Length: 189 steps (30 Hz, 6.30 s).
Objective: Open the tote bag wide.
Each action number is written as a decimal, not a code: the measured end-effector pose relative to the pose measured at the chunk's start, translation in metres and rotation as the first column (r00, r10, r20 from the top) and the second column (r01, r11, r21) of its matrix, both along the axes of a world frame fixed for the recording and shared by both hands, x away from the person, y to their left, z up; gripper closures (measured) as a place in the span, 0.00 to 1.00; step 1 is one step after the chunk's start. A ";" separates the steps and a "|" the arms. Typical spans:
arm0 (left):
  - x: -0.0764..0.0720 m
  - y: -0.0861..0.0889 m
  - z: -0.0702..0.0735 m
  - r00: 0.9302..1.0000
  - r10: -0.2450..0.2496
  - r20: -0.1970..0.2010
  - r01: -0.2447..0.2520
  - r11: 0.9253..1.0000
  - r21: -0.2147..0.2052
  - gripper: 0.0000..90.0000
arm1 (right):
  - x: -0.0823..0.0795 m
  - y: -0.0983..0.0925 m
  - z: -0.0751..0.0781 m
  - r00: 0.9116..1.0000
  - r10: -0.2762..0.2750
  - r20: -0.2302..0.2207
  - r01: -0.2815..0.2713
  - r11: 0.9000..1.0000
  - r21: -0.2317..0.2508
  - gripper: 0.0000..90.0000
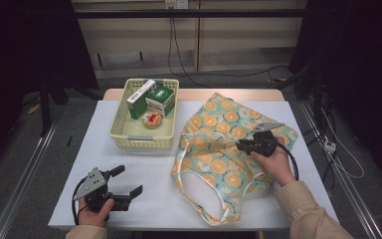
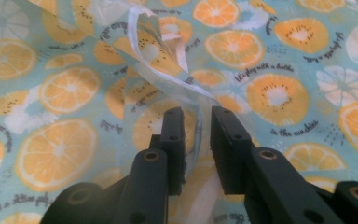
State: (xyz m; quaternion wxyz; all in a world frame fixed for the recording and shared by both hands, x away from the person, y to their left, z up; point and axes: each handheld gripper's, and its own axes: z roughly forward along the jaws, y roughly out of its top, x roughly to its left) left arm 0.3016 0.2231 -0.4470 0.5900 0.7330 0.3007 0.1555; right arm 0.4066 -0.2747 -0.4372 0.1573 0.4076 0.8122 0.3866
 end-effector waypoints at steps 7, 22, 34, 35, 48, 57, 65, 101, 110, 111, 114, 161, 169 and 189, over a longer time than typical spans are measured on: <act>0.000 0.000 0.000 1.000 -0.001 0.000 0.001 1.000 0.001 0.04 | -0.004 0.011 0.011 0.999 0.022 0.030 -0.022 1.000 -0.009 0.74; 0.000 0.000 0.000 1.000 -0.002 0.001 0.002 1.000 0.000 0.04 | -0.014 0.036 0.018 0.992 0.120 0.045 -0.120 0.993 -0.014 0.76; 0.000 0.000 0.001 1.000 -0.002 0.003 0.002 1.000 -0.003 0.04 | -0.022 0.058 0.025 0.983 0.181 0.037 -0.182 0.983 0.024 0.79; -0.001 0.001 0.001 1.000 -0.001 0.003 0.001 1.000 -0.003 0.04 | -0.023 0.060 0.025 0.981 0.194 0.030 -0.195 0.981 0.021 0.80; -0.001 0.001 0.000 1.000 -0.002 0.002 0.002 1.000 -0.002 0.04 | -0.030 0.082 0.004 0.961 0.266 -0.074 -0.268 0.963 -0.016 0.90; 0.000 0.000 0.000 1.000 -0.003 -0.001 0.003 1.000 0.000 0.04 | -0.015 0.063 -0.015 0.988 0.145 -0.059 -0.149 0.986 -0.070 0.71; 0.000 0.000 -0.001 1.000 -0.004 -0.001 0.004 1.000 -0.001 0.04 | -0.012 0.055 -0.021 0.994 0.108 -0.028 -0.110 0.990 -0.093 0.62; 0.000 0.000 -0.001 1.000 -0.004 -0.002 0.004 1.000 -0.008 0.04 | -0.003 0.027 0.003 1.000 0.006 -0.024 -0.006 1.000 0.012 0.99; 0.000 0.000 -0.001 1.000 -0.005 -0.004 0.005 1.000 -0.010 0.04 | -0.002 0.037 -0.015 0.998 0.045 -0.048 -0.046 0.999 -0.023 0.68; 0.000 0.000 -0.001 1.000 -0.004 -0.004 0.004 1.000 -0.009 0.04 | -0.002 0.038 -0.015 0.998 0.048 -0.049 -0.050 0.998 -0.033 0.66; 0.000 0.000 -0.001 1.000 -0.004 -0.005 0.004 1.000 -0.010 0.04 | -0.004 0.041 -0.019 0.997 0.068 -0.046 -0.071 0.996 -0.054 0.62; 0.010 -0.008 0.022 1.000 -0.023 -0.021 0.022 0.999 -0.041 0.03 | 0.010 0.037 0.064 0.991 0.114 0.075 -0.114 0.993 -0.007 1.00; 0.037 -0.025 0.059 0.997 -0.074 0.017 0.075 0.997 -0.032 0.03 | 0.011 0.036 0.083 0.988 0.120 0.100 -0.119 0.993 -0.020 1.00; 0.140 -0.049 0.086 0.997 -0.049 -0.055 0.053 0.996 0.077 0.03 | 0.018 0.036 0.087 0.987 0.123 0.099 -0.125 0.992 0.006 1.00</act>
